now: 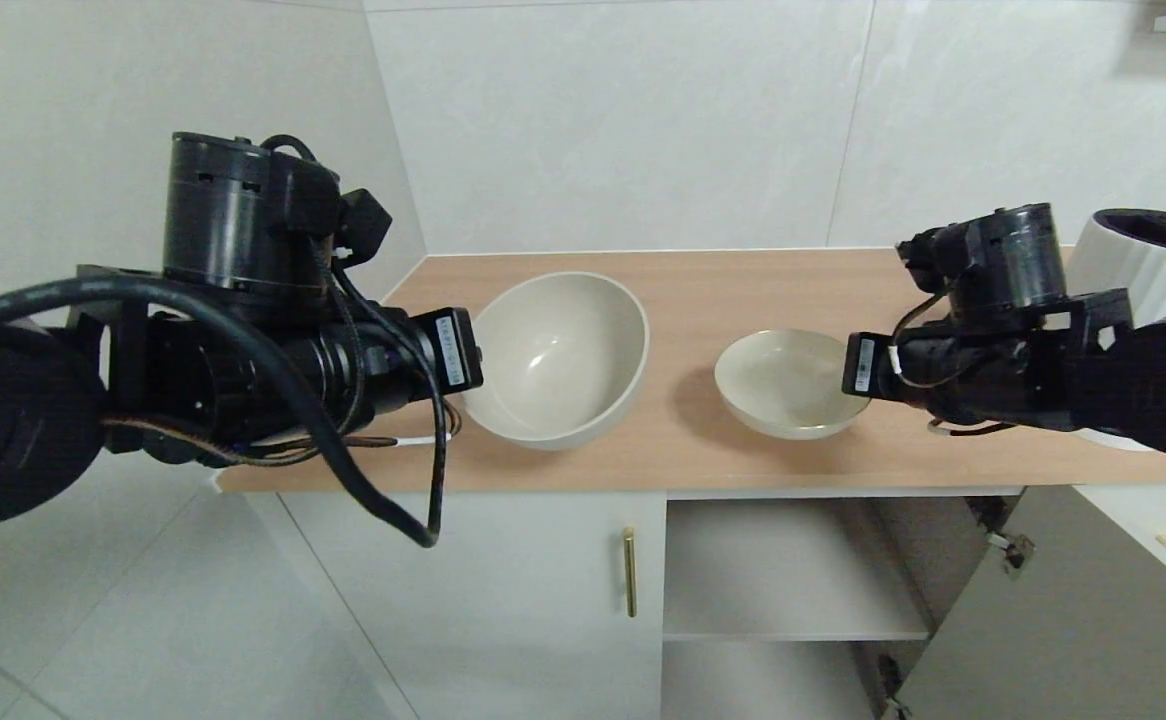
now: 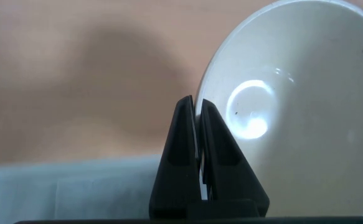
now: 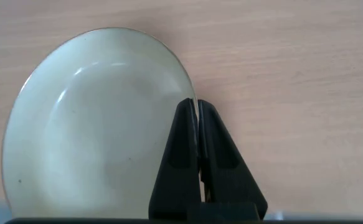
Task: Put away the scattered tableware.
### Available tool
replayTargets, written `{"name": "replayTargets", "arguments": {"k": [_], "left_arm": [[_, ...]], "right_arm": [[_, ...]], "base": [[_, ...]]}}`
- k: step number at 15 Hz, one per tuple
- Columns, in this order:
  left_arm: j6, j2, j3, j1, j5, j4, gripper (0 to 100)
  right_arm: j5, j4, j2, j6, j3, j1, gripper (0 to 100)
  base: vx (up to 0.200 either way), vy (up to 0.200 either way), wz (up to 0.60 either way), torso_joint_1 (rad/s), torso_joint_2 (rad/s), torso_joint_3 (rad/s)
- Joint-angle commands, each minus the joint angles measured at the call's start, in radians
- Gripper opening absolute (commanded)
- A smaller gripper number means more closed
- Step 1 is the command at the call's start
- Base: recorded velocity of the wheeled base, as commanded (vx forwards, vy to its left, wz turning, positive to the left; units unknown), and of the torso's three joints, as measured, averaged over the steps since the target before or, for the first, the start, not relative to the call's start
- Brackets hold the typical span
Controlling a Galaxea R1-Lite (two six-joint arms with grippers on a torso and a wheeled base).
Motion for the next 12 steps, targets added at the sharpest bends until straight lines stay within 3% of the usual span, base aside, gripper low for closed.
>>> {"name": "replayTargets", "arguments": {"k": [1, 4, 8, 12], "left_arm": [[-0.001, -0.067, 0.095, -0.008, -0.004, -0.012, 0], [0.001, -0.084, 0.167, -0.013, -0.017, -0.014, 0], [-0.005, -0.079, 0.178, -0.042, -0.041, -0.014, 0], [-0.007, -0.084, 0.177, -0.057, -0.04, -0.012, 0]], "right_arm": [[0.032, 0.056, -0.114, 0.009, 0.036, 0.001, 0], [0.046, 0.144, -0.173, 0.01, 0.099, 0.024, 0], [0.093, 0.153, -0.274, 0.007, 0.232, 0.04, 0], [0.129, 0.153, -0.269, 0.001, 0.249, 0.037, 0]], "base": [[0.0, 0.0, 0.0, 0.0, 0.0, 0.0], [0.0, 0.0, 0.0, 0.0, 0.0, 0.0], [0.0, 0.0, 0.0, 0.0, 0.0, 0.0], [-0.2, 0.0, 0.0, 0.001, 0.0, 0.0]]}}
